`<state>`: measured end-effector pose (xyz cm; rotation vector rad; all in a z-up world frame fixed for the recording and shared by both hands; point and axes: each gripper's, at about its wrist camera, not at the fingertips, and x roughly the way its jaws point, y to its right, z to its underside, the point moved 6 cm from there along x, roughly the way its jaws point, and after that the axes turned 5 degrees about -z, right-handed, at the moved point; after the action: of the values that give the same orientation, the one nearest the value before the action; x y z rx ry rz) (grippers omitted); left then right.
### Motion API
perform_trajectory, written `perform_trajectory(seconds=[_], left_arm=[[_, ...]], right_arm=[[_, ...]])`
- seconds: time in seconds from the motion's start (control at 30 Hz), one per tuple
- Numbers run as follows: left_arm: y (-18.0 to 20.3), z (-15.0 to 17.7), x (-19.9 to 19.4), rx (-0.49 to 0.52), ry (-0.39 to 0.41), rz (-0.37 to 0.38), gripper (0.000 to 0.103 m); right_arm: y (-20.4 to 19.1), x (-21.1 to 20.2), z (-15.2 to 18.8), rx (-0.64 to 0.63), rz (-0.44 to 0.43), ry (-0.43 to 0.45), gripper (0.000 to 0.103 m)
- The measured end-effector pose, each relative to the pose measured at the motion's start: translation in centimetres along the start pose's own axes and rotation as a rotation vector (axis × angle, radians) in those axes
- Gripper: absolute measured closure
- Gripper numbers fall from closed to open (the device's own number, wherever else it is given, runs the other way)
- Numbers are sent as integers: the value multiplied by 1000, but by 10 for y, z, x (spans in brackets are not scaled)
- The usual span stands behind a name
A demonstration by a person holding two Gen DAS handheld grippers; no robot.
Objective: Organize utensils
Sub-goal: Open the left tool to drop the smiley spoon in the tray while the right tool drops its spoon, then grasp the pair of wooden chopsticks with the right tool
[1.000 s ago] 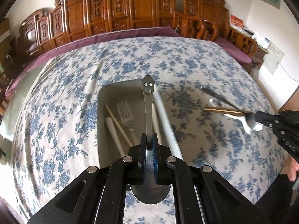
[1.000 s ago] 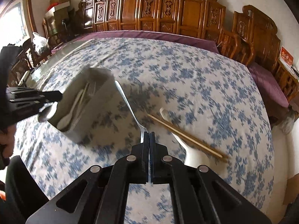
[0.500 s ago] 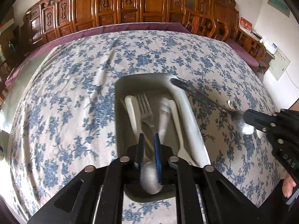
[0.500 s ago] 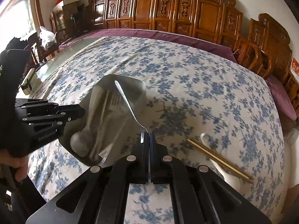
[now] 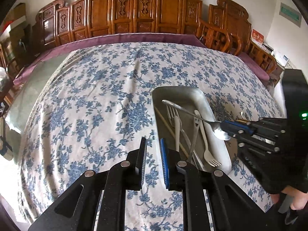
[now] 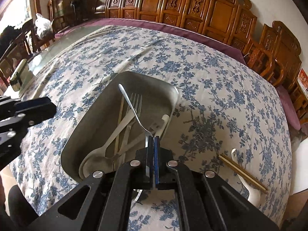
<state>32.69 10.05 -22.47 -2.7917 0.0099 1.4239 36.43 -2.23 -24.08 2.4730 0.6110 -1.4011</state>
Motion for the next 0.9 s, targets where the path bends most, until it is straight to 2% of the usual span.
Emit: perform_trajectory(seconds=[0.13,0.3,0.53,0.63,0.7,0.8,0.9], left_arm=[[-8,2,-2,-11,1,-2,90],[-11,6,-2,-14,-2,-6,90],[-2,7,-6,-6,4,-6,90],[6,6,-9,2,11,3,88],[15,6,-13,13,21,9,71],[29,4,-19,27,43,22,64],[52,3,-22,33,55,56,59]], right_arm=[[-11,5,3,-5,-25,-13,100],[-25,8,12,20,-155,-4,97],[-27,-8,18,22,-242,45,97],[-10,-26,27,24,-245,88,97],[6,-40,37,29,-239,118,97],[42,-55,61,59,-217,145,97],[83,-63,88,99,-178,149,91]])
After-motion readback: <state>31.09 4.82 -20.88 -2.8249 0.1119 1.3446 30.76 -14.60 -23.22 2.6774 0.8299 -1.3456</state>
